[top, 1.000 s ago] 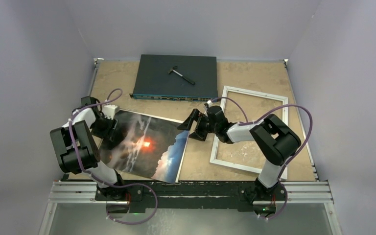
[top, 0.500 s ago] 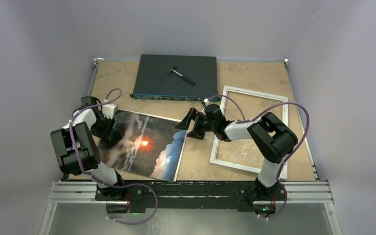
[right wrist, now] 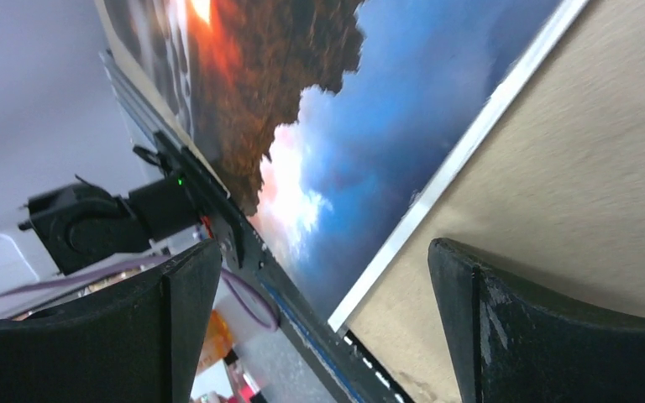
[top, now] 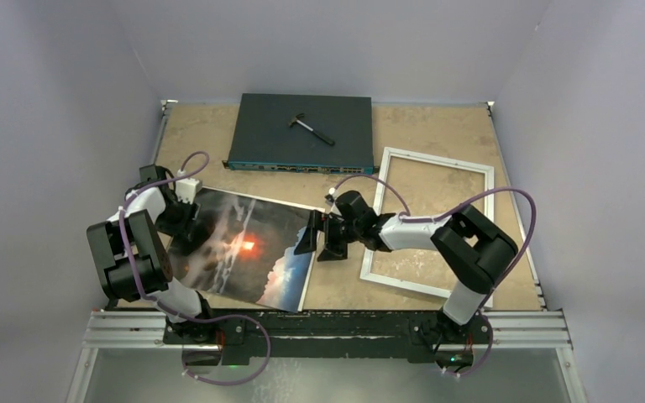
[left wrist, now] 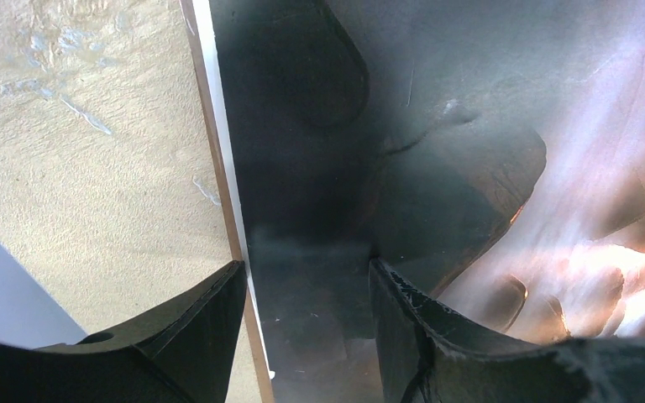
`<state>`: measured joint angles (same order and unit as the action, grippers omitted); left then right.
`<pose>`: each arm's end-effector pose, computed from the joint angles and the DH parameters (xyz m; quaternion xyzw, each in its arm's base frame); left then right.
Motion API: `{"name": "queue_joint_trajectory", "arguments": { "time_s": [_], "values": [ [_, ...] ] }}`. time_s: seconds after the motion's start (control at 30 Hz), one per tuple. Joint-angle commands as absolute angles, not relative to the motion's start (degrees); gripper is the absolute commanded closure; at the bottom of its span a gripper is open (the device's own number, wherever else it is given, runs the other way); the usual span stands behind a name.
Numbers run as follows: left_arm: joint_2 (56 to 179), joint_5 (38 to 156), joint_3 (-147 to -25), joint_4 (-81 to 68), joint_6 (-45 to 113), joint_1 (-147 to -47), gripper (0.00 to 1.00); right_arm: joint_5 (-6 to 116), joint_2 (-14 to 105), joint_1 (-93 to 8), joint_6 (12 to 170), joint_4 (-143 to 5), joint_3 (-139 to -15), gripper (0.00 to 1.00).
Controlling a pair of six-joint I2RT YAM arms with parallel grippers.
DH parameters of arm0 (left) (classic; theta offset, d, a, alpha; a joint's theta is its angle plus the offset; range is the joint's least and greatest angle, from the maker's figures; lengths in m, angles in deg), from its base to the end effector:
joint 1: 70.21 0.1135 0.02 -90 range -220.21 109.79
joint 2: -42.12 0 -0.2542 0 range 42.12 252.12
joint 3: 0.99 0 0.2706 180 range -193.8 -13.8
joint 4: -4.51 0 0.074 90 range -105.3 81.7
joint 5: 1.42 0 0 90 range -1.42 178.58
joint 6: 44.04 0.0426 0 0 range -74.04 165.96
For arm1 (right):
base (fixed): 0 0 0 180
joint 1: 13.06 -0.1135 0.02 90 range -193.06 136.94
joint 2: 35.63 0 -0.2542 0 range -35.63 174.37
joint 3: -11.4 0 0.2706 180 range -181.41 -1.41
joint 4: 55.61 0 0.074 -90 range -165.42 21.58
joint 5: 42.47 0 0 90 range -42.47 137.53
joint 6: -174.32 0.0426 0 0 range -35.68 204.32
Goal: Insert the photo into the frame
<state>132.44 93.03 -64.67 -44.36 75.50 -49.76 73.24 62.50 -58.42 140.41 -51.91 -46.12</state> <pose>0.2752 0.0991 0.1336 0.0834 0.9878 0.0183 0.1305 0.2336 0.2629 0.1215 -0.0174 0.8776 0.4633 0.1217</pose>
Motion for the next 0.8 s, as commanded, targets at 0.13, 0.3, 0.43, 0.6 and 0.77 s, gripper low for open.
{"name": "queue_joint_trajectory", "arguments": {
  "time_s": [0.13,0.3,0.43,0.6,0.77],
  "values": [
    [133.9,96.9,-61.4,-43.4,74.5,-50.9,0.48,72.6,65.4,-62.0,142.0,-61.1,-47.8,0.04],
    [133.5,98.0,-61.2,-43.5,73.9,-51.1,0.48,75.8,66.7,-61.9,146.3,-55.3,-47.5,0.04],
    [132.9,98.0,-60.6,-43.4,74.2,-51.7,0.48,78.7,65.5,-61.9,150.0,-48.9,-46.5,0.04],
    [132.7,97.9,-60.5,-43.5,74.2,-52.2,0.50,78.2,62.9,-61.6,150.7,-49.6,-47.1,0.04],
    [132.4,96.7,-60.3,-42.9,74.0,-53.1,0.50,77.6,61.8,-60.7,150.6,-50.9,-46.8,0.05]
  ]
}}
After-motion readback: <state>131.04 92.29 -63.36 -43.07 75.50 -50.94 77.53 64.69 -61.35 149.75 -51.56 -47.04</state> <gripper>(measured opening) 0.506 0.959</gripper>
